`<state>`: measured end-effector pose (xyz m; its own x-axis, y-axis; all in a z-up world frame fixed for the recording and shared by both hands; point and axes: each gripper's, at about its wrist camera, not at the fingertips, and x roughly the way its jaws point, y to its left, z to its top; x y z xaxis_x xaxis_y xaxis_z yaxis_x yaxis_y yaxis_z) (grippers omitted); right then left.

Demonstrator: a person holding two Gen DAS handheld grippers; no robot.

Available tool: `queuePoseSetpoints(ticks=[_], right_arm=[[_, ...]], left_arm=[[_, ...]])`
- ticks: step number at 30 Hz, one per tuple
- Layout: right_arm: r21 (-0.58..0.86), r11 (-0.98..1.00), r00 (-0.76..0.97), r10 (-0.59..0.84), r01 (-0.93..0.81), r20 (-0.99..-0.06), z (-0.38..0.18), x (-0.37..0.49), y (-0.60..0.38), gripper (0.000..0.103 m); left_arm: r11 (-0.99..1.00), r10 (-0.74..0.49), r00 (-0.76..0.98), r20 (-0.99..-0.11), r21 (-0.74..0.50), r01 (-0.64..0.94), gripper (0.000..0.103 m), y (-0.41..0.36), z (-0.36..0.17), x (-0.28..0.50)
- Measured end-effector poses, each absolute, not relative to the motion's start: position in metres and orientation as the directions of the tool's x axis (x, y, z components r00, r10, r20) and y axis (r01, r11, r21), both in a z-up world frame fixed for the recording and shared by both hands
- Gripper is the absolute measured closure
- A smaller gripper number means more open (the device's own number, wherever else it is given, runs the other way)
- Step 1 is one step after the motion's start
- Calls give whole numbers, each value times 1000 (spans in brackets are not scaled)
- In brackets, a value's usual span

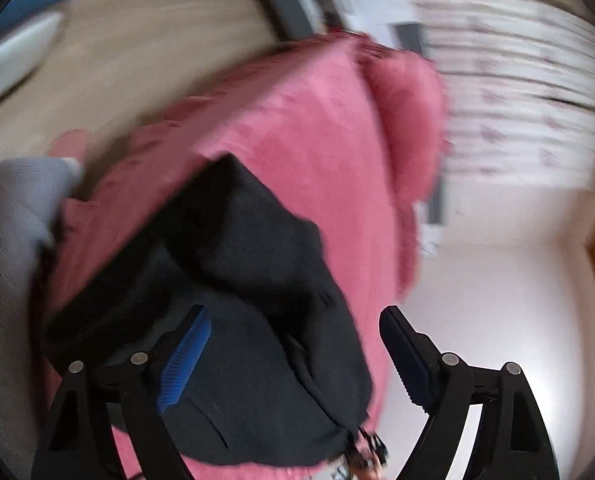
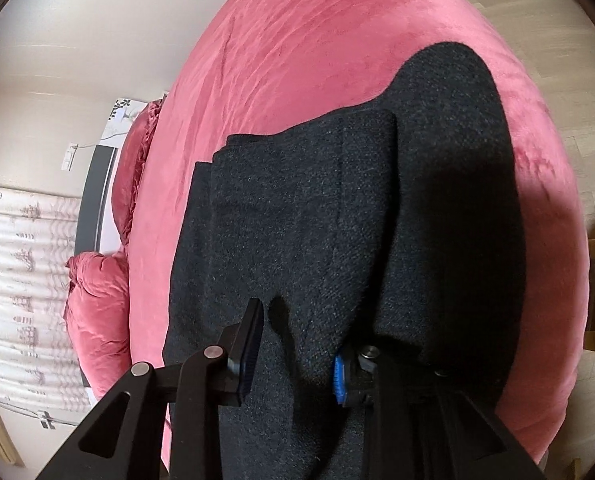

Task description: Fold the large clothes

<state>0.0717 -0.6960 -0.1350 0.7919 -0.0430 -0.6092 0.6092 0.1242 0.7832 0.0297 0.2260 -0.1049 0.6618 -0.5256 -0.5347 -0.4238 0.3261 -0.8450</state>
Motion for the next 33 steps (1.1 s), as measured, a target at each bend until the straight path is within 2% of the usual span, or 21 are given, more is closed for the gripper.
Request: queuePoseSetpoints(ticks=[2, 5, 6, 7, 8, 11, 13, 19, 22, 25, 27, 30, 33], right_arm=[[783, 123, 791, -37, 610, -611, -135, 71, -697, 75], [772, 134, 781, -24, 621, -624, -134, 72, -700, 80], [762, 150, 773, -20, 629, -634, -134, 73, -701, 83], [750, 172, 763, -17, 639, -646, -132, 75, -701, 84], [739, 189, 755, -17, 647, -656, -130, 78, -700, 86], [666, 270, 696, -21, 695, -718, -120, 86, -698, 95], [641, 301, 672, 0, 706, -740, -109, 96, -701, 97], [672, 366, 720, 9, 644, -694, -30, 139, -711, 97], [718, 380, 773, 15, 582, -634, 14, 161, -710, 97], [774, 418, 846, 22, 476, -532, 70, 176, -702, 97], [814, 442, 898, 40, 377, -438, 99, 170, -696, 97], [820, 496, 932, 53, 287, -358, 121, 141, -693, 97], [794, 514, 919, 27, 324, -393, 99, 102, -702, 98]], left_arm=[[302, -519, 622, -587, -806, -509, 17, 230, -113, 46], [228, -557, 574, -600, -775, -589, 20, 229, -123, 70], [217, -559, 573, -599, -772, -597, 33, 227, -124, 74], [216, -562, 565, -604, -767, -605, 41, 225, -124, 77], [234, -567, 541, -621, -751, -617, 60, 221, -124, 83], [226, -564, 522, -640, -728, -647, 64, 218, -118, 89], [200, -571, 523, -633, -725, -659, 67, 220, -109, 94], [130, -564, 587, -581, -764, -632, 74, 233, -75, 119], [38, -567, 648, -508, -803, -595, 75, 239, -68, 127], [-19, -579, 686, -442, -833, -553, 76, 244, -65, 127], [-31, -600, 700, -387, -864, -503, 76, 248, -67, 120], [-84, -640, 718, -272, -905, -417, 77, 259, -78, 93], [-104, -648, 725, -236, -915, -391, 78, 269, -102, 53]])
